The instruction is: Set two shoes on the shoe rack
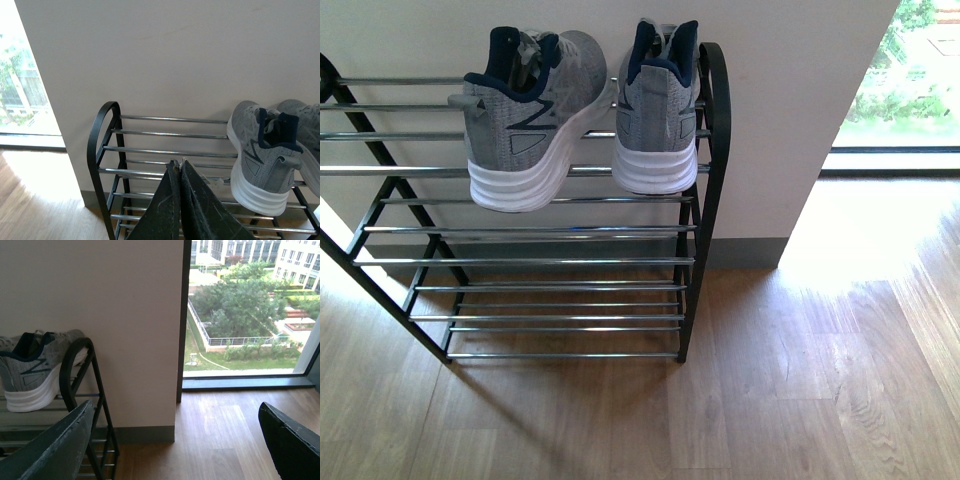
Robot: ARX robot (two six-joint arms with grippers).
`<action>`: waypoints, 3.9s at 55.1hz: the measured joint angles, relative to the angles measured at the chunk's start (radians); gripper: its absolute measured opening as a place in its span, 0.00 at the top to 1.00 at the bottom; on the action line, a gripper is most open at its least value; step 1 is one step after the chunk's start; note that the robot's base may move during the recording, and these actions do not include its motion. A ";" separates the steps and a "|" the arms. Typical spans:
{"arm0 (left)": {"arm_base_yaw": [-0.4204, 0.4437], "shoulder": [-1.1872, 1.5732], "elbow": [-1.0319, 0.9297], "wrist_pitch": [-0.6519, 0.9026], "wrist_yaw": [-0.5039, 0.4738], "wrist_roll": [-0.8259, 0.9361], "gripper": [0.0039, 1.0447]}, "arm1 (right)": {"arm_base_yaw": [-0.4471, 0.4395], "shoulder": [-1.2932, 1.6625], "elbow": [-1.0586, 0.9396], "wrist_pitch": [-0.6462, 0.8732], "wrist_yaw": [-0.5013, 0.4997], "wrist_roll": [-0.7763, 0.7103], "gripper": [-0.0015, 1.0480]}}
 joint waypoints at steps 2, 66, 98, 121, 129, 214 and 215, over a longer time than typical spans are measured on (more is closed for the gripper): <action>0.000 -0.016 -0.010 -0.019 0.000 0.000 0.99 | 0.000 0.000 0.000 0.000 0.000 0.000 0.09; 0.000 -0.674 -0.034 -0.620 0.001 0.000 0.99 | 0.000 0.000 0.000 0.000 0.000 0.000 0.09; 0.001 -0.878 -0.034 -0.844 0.001 0.000 0.99 | 0.000 0.000 0.000 0.000 0.000 0.000 0.09; 0.001 -0.879 -0.034 -0.844 0.001 0.000 0.23 | 0.000 0.000 0.000 0.000 0.000 0.000 0.09; 0.001 -0.879 -0.034 -0.844 0.002 0.002 0.09 | 0.000 0.000 0.000 0.000 0.000 0.000 0.09; 0.001 -0.879 -0.034 -0.844 0.002 0.002 0.09 | 0.000 -0.001 0.000 0.000 0.000 0.000 0.09; 0.001 -0.879 -0.034 -0.844 0.002 0.002 0.09 | 0.000 -0.001 0.000 0.000 0.000 0.000 0.09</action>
